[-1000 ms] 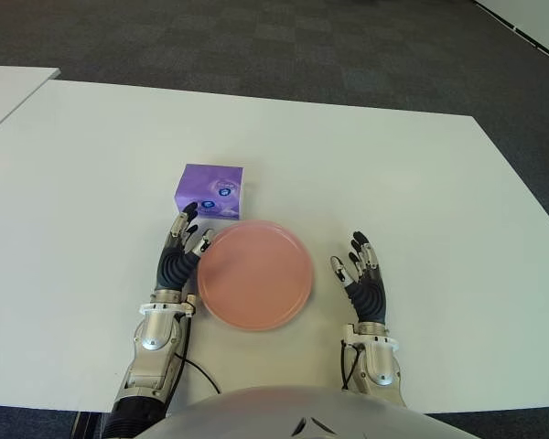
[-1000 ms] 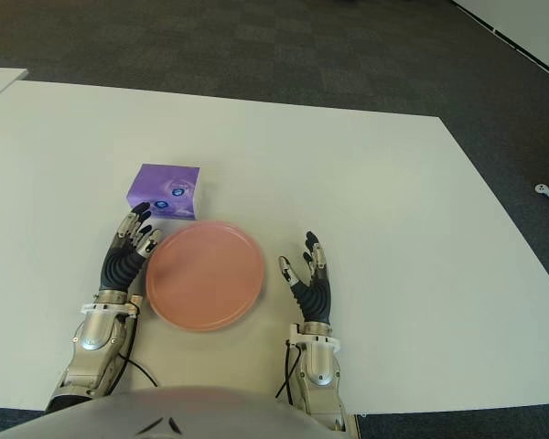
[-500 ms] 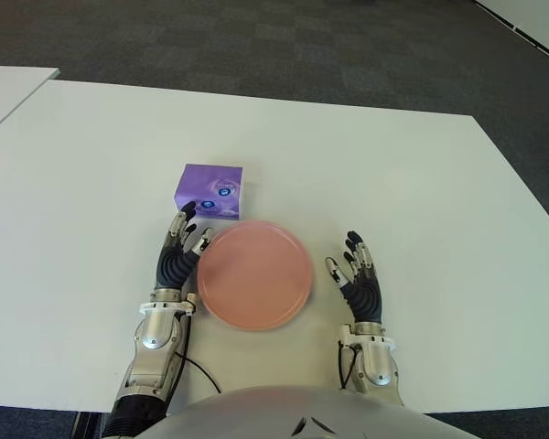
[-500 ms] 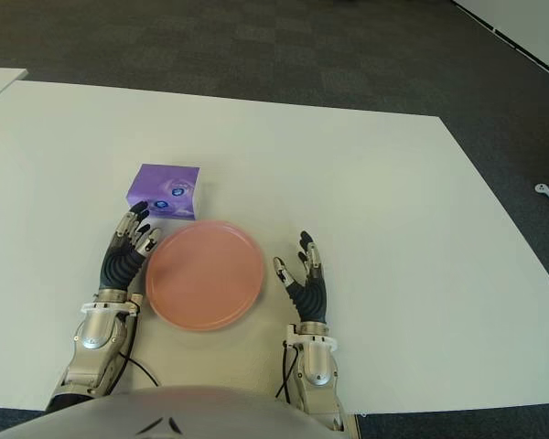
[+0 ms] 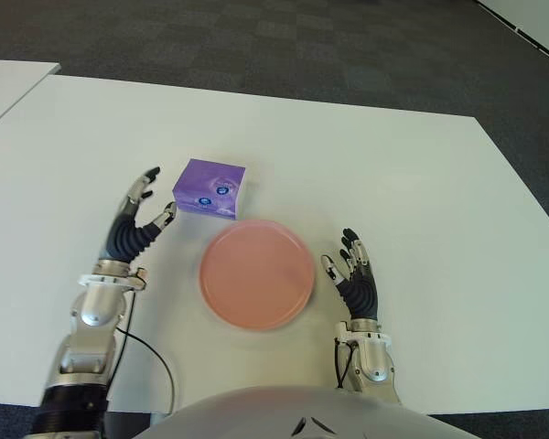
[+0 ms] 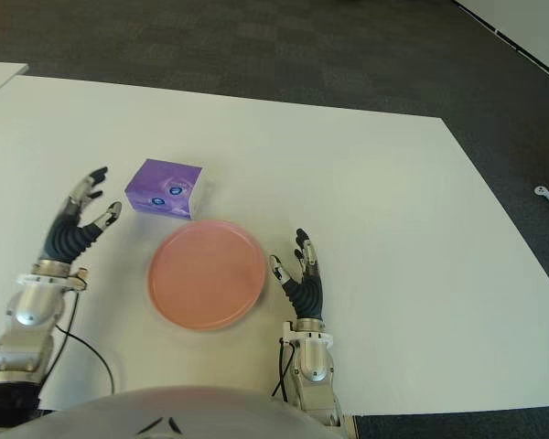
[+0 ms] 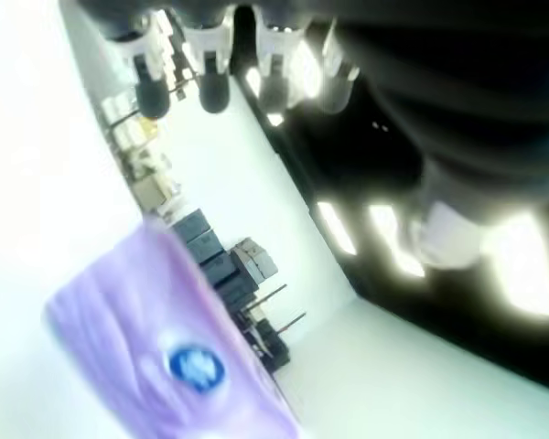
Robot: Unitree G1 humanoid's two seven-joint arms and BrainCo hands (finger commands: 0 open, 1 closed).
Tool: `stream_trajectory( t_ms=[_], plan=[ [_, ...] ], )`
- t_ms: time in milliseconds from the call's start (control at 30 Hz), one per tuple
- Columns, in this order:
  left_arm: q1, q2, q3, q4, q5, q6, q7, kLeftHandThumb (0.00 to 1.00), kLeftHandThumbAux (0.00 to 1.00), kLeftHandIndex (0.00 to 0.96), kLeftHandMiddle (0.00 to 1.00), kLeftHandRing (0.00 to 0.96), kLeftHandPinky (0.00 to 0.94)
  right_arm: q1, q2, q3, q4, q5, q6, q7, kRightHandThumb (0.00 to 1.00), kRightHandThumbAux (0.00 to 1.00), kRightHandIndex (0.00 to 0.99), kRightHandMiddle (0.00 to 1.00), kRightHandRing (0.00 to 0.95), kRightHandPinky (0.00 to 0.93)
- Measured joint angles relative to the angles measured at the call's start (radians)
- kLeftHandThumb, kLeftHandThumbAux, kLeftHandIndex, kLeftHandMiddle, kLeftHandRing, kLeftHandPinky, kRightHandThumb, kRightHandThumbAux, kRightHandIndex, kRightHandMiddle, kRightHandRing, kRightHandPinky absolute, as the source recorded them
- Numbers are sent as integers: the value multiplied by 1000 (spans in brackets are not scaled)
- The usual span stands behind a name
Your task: Put the tissue paper into the plate.
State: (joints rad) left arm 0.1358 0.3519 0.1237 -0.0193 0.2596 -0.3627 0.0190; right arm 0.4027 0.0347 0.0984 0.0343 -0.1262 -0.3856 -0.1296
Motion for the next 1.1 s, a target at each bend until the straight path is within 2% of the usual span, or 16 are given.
stream_trajectory(
  t_ms=[133, 267, 433, 900, 1100],
  plan=[
    [-58, 60, 10, 12, 66, 1, 8, 125, 506, 0, 0, 0, 0, -11, 0, 1, 9, 0, -1, 1, 0, 672, 0, 0, 0, 0],
    [-153, 107, 9, 43, 144, 5, 26, 165, 511, 0, 0, 0, 0, -22, 1, 4, 18, 1, -3, 6, 0, 680, 0, 0, 0, 0],
    [-238, 171, 11, 67, 224, -68, 105, 198, 526, 0, 0, 0, 0, -29, 7, 5, 22, 2, -6, 6, 0, 680, 0, 0, 0, 0],
    [-262, 260, 6, 58, 331, -167, 135, 239, 528, 0, 0, 0, 0, -48, 15, 2, 38, 4, -6, 5, 0, 653, 0, 0, 0, 0],
    [-316, 287, -33, 82, 358, -186, 134, 236, 518, 0, 0, 0, 0, -54, 13, 1, 43, 5, -5, 5, 0, 664, 0, 0, 0, 0]
  ],
)
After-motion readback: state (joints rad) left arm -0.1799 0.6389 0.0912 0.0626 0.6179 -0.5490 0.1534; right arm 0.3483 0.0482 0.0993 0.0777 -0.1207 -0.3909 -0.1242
